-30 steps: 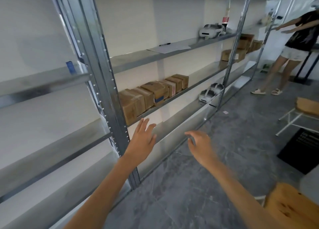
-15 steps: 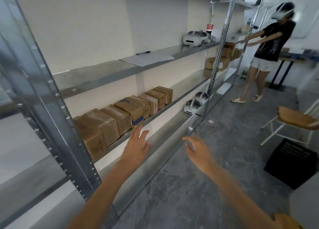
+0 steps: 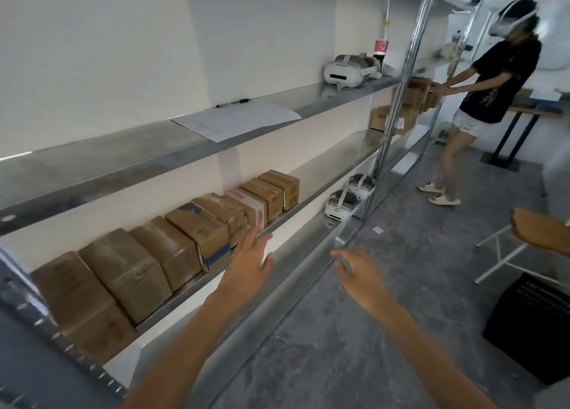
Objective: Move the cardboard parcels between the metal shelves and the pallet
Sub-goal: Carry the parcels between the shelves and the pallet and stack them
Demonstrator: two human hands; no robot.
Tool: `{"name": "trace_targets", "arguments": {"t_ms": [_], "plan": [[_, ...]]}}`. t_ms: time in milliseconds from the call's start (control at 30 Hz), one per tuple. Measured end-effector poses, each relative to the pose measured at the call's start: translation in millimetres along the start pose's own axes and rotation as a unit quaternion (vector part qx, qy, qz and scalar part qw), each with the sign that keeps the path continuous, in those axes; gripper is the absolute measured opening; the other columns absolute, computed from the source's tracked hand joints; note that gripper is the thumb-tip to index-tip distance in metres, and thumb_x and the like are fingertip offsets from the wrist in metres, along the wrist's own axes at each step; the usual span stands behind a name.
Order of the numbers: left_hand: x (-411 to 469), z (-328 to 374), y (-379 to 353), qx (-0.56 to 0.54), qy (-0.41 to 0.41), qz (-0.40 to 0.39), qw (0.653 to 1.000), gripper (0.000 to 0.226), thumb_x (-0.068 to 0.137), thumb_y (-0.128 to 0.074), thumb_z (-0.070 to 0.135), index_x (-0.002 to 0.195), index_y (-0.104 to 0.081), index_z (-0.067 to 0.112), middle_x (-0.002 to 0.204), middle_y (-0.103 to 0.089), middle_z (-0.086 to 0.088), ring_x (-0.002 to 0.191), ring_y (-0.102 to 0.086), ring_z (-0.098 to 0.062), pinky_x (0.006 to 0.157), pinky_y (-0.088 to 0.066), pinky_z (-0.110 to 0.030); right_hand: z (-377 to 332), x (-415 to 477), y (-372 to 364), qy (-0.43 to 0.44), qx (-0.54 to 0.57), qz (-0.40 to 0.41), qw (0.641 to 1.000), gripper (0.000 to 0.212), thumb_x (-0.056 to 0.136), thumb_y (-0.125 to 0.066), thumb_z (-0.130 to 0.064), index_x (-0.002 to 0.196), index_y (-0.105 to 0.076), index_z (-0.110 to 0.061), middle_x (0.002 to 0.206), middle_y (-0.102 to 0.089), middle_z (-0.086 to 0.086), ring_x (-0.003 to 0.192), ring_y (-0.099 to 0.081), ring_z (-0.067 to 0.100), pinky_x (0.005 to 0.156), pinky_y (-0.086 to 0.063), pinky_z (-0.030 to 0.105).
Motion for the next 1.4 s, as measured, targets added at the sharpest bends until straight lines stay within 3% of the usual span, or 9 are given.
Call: {"name": "trace_targets", "arguments": {"t_ms": [100, 200, 300, 467, 767, 933, 1067, 1167, 1400], "plan": [[39, -2, -15, 0.004, 0.022, 0.001, 1.0, 0.05, 0.103, -0.038, 0.025, 0.149, -0.026, 0.013, 0.161, -0.009, -0.005, 0.149, -0.001, -0.02, 0.117, -0.015, -0.03, 22, 50, 2, 0.006, 0.013, -0.016, 1.0, 0.03, 0.092, -0.049, -0.005, 0.118, -0.063, -0.01, 0.116, -0.063, 0.008, 0.11, -0.057, 0.019, 0.09, -0.036, 0.016], [78, -14, -36, 0.004, 0.069, -0.001, 0.998, 0.054, 0.103, -0.037, 0.026, 0.152, -0.02, 0.011, 0.16, -0.011, -0.005, 0.149, -0.004, -0.021, 0.118, -0.01, -0.031, 42, 100, 5, 0.034, 0.015, -0.036, 0.999, 0.028, 0.094, -0.048, -0.01, 0.118, -0.062, -0.012, 0.116, -0.063, 0.005, 0.107, -0.057, 0.016, 0.093, -0.042, 0.024], [114, -22, -49, 0.009, 0.113, 0.005, 0.994, 0.048, 0.102, -0.039, 0.027, 0.147, -0.029, 0.016, 0.158, -0.018, -0.005, 0.147, -0.012, -0.022, 0.118, -0.019, -0.035, 63, 148, 13, 0.037, 0.022, -0.053, 0.998, 0.029, 0.095, -0.047, -0.012, 0.121, -0.06, -0.016, 0.115, -0.06, 0.0, 0.104, -0.056, 0.013, 0.094, -0.048, 0.032], [154, -24, -62, 0.019, 0.15, 0.039, 0.988, 0.042, 0.101, -0.043, 0.022, 0.141, -0.039, 0.015, 0.153, -0.027, -0.006, 0.145, -0.018, -0.024, 0.117, -0.026, -0.04, 88, 220, 8, 0.059, 0.017, -0.096, 0.993, 0.028, 0.095, -0.048, -0.012, 0.12, -0.06, -0.016, 0.117, -0.061, 0.003, 0.108, -0.055, 0.015, 0.095, -0.044, 0.028], [227, -51, -81, 0.045, 0.164, 0.064, 0.983, 0.041, 0.1, -0.037, 0.013, 0.14, -0.041, 0.019, 0.148, -0.034, -0.004, 0.139, -0.029, -0.023, 0.115, -0.03, -0.041, 59, 332, -43, 0.147, 0.022, -0.142, 0.979, 0.028, 0.094, -0.05, -0.013, 0.12, -0.061, -0.014, 0.115, -0.065, 0.002, 0.104, -0.06, 0.016, 0.087, -0.045, 0.023], [284, -90, -95, 0.026, 0.209, 0.047, 0.976, 0.04, 0.099, -0.043, 0.015, 0.138, -0.042, 0.02, 0.142, -0.041, -0.003, 0.13, -0.041, -0.023, 0.109, -0.037, -0.041, 47, 405, -84, 0.165, -0.02, -0.135, 0.977, 0.033, 0.095, -0.05, -0.021, 0.127, -0.053, -0.017, 0.108, -0.065, 0.003, 0.091, -0.061, 0.015, 0.081, -0.055, 0.035], [311, -122, -105, 0.02, 0.263, 0.044, 0.964, 0.031, 0.096, -0.048, 0.011, 0.126, -0.053, 0.015, 0.119, -0.057, -0.004, 0.108, -0.056, -0.025, 0.092, -0.048, -0.04, 39, 443, -129, 0.178, -0.149, -0.171, 0.958, 0.058, 0.089, -0.054, -0.051, 0.137, -0.038, -0.021, 0.129, -0.05, 0.008, 0.113, -0.051, 0.028, 0.089, -0.049, 0.042], [319, -138, -122, 0.033, 0.274, 0.029, 0.961, 0.019, 0.094, -0.05, 0.009, 0.109, -0.062, 0.013, 0.113, -0.058, -0.002, 0.107, -0.054, -0.024, 0.087, -0.048, -0.036, 54, 463, -165, 0.129, -0.192, -0.244, 0.942, 0.088, 0.076, -0.059, -0.067, 0.144, -0.02, -0.027, 0.15, -0.026, 0.013, 0.128, -0.04, 0.037, 0.1, -0.041, 0.05], [331, -148, -125, 0.096, 0.284, 0.058, 0.952, 0.021, 0.091, -0.054, 0.009, 0.11, -0.062, 0.015, 0.119, -0.052, 0.002, 0.115, -0.045, -0.018, 0.088, -0.044, -0.03, 72, 484, -195, 0.174, -0.2, -0.324, 0.908, 0.099, 0.073, -0.063, -0.065, 0.146, -0.005, -0.03, 0.142, -0.026, 0.012, 0.12, -0.044, 0.036, 0.095, -0.045, 0.049]]}}
Point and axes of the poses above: each hand's wrist, its own x-axis towards the middle knuckle, its own y-axis out of the back of the hand, z = x × y, the point moved 7 cm from there along x, towards the middle knuckle
